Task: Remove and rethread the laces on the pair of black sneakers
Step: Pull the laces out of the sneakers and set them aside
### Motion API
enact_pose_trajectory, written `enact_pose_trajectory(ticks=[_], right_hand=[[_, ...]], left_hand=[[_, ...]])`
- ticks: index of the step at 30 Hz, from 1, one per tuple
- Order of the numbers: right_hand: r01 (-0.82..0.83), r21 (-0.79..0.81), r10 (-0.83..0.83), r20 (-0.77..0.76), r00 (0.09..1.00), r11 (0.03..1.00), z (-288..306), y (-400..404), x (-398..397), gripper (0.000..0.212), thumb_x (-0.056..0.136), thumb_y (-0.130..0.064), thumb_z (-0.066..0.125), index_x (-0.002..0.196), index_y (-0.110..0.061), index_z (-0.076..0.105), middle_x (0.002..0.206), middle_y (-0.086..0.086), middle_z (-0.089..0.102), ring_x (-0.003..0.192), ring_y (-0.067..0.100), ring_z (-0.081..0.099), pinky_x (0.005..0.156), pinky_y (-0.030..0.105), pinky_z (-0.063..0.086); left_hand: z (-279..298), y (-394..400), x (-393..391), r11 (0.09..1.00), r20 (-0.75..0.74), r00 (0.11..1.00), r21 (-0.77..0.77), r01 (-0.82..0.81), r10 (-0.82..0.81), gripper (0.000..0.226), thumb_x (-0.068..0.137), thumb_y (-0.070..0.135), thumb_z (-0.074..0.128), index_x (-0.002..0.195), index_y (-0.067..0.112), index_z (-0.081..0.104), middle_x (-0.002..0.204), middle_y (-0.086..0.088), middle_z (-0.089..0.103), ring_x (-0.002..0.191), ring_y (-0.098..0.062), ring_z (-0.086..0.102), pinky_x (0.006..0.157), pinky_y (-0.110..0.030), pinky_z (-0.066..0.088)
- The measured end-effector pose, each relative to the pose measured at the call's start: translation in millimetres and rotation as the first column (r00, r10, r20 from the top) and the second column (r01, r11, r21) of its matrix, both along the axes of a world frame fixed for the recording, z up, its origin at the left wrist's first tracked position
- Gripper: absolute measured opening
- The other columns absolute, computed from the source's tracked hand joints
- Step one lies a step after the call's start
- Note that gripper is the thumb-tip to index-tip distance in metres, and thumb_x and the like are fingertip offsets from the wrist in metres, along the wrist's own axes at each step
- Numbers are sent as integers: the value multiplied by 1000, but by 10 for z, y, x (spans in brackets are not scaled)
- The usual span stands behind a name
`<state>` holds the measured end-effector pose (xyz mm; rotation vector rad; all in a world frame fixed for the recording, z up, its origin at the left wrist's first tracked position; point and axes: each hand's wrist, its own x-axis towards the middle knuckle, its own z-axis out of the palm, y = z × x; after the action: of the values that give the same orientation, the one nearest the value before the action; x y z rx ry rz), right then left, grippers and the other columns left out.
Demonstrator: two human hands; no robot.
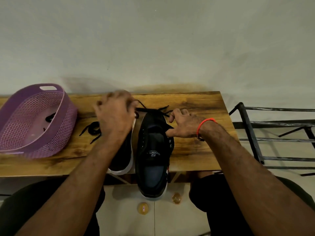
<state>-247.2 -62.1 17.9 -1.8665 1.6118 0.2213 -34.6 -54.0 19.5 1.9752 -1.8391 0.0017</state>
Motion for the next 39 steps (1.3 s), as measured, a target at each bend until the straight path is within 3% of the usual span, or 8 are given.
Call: enact_pose_trajectory(ticks=[3,6,12,17,23,28,33,39], right_hand=[[-10,3,11,-18,1000,1000,3,-8,6,57,83,-52,66,126,-27,38,133,5,37,122,30,38,101,46,41],[-12,-24,12,-2,1000,1000,15,-22,40,61,82,-50,67,129,-26,36,134,6,37,121,29,38,96,42,41],[-30,-125,46,128,991,992,-11,9,163,98,80,-38,73,153,-34,9,159,-2,13,146,37,13,115,58,28],[4,-84,7,127,992,996,-31,7,175,110,80,-36,75,155,-37,-7,163,0,3,148,39,5,118,58,23],[-5,-54,10,79,997,999,-15,2,70,108,83,-37,72,156,-35,-7,163,3,5,148,40,7,116,54,23],[67,-15,-66,51,996,998,-43,-34,8,109,83,-39,74,155,-39,-7,166,4,-5,150,42,-2,118,61,19],[110,-39,-109,28,994,993,-29,-45,-5,108,84,-38,73,156,-36,-6,165,6,-5,150,43,-3,118,60,18],[81,-59,-78,58,995,995,-23,-35,29,104,84,-36,72,156,-37,-3,164,5,2,148,42,6,116,57,25]], left_hand=[[168,-81,328,971,-154,972,-136,-199,178,20,96,42,60,108,27,67,125,3,64,126,-27,48,105,-50,30],[173,-81,360,978,-202,975,-165,-126,92,22,96,42,58,108,25,66,123,2,65,125,-28,49,104,-49,33],[-129,157,-148,926,40,942,198,320,-334,56,89,53,65,142,44,47,157,9,34,143,-26,21,110,-56,23],[-375,272,-389,906,167,924,317,279,-343,35,94,49,61,127,39,64,161,7,30,147,-30,12,112,-58,20],[-265,169,-359,945,193,941,232,232,-278,27,94,49,60,118,40,68,152,12,42,142,-27,25,108,-55,24],[-13,-8,45,985,-184,978,-127,-120,95,18,95,35,57,109,26,63,122,7,62,120,-23,49,101,-46,32],[6,-26,121,958,-482,872,-202,-202,82,16,95,35,52,105,24,57,106,12,60,109,-23,57,95,-53,47],[-173,183,-182,967,-44,971,94,237,-234,55,86,34,63,138,39,49,151,7,38,136,-27,30,107,-53,29]])
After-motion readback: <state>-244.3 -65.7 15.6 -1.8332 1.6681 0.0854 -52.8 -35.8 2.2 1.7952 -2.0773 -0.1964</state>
